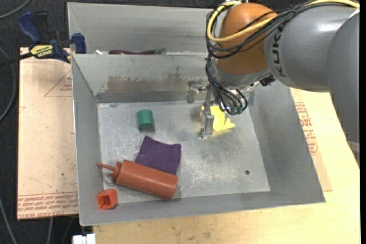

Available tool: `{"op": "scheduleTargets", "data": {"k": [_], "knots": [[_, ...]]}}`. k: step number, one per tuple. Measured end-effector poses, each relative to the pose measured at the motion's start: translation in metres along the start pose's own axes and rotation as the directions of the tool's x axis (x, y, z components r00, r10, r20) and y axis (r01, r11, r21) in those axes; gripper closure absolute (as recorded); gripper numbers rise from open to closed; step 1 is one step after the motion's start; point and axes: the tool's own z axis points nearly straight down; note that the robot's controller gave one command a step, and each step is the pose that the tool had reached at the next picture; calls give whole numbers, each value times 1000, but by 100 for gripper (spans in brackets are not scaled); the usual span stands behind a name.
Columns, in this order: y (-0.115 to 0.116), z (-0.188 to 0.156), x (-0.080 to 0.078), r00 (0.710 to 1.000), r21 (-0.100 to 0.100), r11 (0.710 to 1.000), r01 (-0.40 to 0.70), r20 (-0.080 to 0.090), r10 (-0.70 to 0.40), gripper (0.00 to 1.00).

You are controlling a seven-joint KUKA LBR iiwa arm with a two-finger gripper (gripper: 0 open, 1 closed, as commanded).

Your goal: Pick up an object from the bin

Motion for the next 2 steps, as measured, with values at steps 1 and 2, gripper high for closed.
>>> {"op": "scheduleTargets", "data": {"k": [1, 2], "knots": [[-33, 28, 10, 999, 3, 999, 35, -3, -35, 0], [-67, 27, 10, 999, -2, 999, -43, -1, 43, 0]]}}
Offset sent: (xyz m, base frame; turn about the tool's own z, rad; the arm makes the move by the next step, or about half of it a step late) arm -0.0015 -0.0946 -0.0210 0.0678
